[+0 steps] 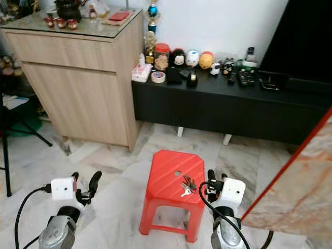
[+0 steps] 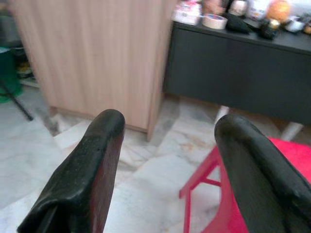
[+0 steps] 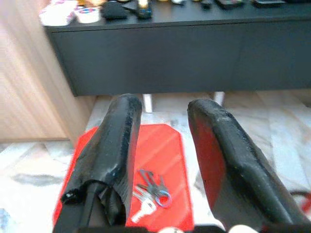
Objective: Hang keys on a hook
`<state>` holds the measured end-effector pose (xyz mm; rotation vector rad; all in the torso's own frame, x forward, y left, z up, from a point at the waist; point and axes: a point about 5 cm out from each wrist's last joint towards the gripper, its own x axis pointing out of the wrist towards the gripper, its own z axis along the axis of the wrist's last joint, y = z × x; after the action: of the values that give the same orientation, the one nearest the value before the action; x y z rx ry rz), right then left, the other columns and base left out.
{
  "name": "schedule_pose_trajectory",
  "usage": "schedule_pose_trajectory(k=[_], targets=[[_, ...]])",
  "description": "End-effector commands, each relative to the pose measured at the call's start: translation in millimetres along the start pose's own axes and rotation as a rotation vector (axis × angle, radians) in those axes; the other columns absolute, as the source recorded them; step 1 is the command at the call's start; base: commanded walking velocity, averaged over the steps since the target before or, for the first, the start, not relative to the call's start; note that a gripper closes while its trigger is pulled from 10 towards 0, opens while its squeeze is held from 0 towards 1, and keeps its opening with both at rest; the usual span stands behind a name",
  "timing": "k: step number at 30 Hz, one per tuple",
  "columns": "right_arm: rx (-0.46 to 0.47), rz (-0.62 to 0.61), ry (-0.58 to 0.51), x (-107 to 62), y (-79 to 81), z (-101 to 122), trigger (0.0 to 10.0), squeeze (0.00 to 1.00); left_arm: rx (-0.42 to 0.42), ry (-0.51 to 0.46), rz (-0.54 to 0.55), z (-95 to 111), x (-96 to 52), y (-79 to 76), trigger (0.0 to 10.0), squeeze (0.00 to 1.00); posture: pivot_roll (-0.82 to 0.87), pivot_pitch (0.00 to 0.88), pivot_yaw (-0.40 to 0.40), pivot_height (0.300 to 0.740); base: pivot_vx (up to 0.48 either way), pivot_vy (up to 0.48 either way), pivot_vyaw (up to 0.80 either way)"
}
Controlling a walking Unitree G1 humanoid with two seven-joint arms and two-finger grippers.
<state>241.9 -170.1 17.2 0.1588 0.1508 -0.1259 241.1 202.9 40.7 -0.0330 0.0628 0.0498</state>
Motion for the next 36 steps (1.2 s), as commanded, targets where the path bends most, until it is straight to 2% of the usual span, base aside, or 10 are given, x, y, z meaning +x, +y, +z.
schedule_pose_trajectory(k=[1,18,36], targets=[[0.009,-0.002,-0.004,1.8,0.4,3.7,10.0,0.00,-0.001,0.005,0.008,1.1,1.5,2.6,10.0,0.00,0.03,0.006,-0.092,0.729,0.307,0.000,0.00],[0.015,-0.005,0.016,1.2,2.2,0.4,10.0,0.00,-0.017,-0.017,-0.017,6.4,6.3,-4.8,10.0,0.00,0.04,0.016,-0.089,0.729,0.308,0.000,0.00],[0.011,-0.019,0.044,1.6,-0.2,-4.1,10.0,0.00,-0.032,-0.018,-0.056,7.7,6.8,-11.4,10.0,0.00,0.03,0.018,-0.088,0.729,0.000,0.000,0.00]])
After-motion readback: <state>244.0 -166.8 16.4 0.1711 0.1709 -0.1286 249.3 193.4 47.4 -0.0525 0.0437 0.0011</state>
